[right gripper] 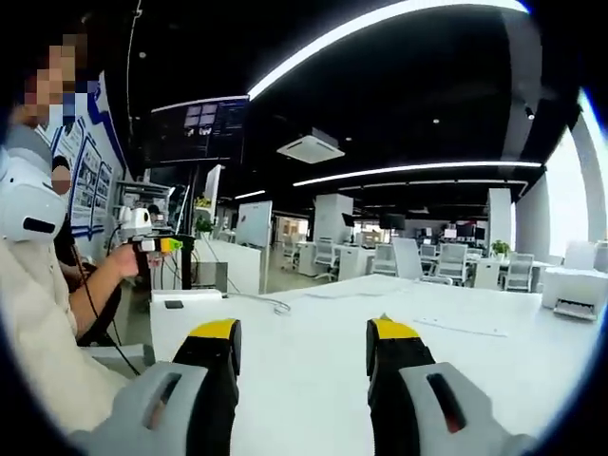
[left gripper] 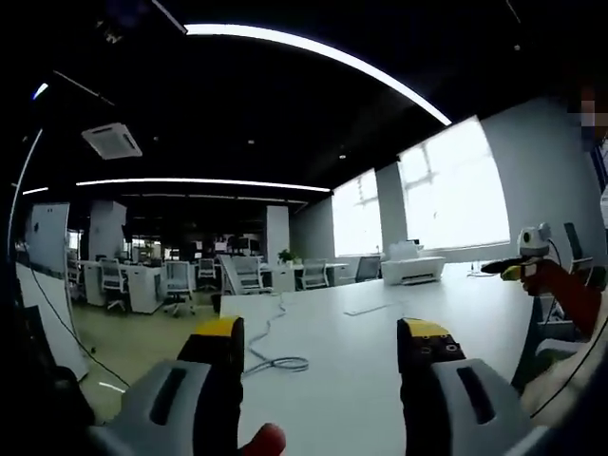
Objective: Pick up the power strip scattered on the table, fix it on the side mounting bracket of the table, and press the switch
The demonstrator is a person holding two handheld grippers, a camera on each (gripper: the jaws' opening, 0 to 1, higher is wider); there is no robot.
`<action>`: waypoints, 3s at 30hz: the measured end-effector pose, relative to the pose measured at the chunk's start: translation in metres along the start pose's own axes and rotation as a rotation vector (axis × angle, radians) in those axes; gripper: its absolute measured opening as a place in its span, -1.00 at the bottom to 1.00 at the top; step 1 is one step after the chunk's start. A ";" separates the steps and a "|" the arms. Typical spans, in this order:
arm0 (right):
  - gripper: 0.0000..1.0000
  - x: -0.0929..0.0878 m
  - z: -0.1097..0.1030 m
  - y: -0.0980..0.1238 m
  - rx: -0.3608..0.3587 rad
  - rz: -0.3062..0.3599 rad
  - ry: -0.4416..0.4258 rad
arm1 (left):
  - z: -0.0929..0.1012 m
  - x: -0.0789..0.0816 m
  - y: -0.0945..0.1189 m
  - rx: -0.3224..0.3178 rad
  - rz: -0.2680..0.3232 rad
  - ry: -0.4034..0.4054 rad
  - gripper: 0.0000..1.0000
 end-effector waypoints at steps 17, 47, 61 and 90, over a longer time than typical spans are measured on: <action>-0.02 0.001 -0.001 0.008 -0.017 0.022 -0.008 | 0.007 0.004 0.002 0.002 0.000 -0.027 0.37; -0.02 0.004 0.007 0.024 -0.049 0.048 -0.005 | 0.022 -0.010 -0.010 -0.028 -0.048 -0.047 0.35; -0.03 0.005 0.003 0.030 -0.053 0.044 -0.001 | 0.020 -0.008 0.001 -0.020 -0.056 -0.074 0.36; -0.05 0.000 0.005 0.026 -0.041 0.032 -0.014 | -0.045 -0.006 0.044 0.120 -0.253 -0.134 0.21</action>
Point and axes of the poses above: the point that each gripper's makers call its tool centre point, and the gripper's own axes: y roughly backward along the fingers, z roughly to its right, x roughly out of its top, the point moved 6 cm from there along y, roughly backward along the fingers, and after that the axes turned 1 degree about x, right-handed, at the moved point
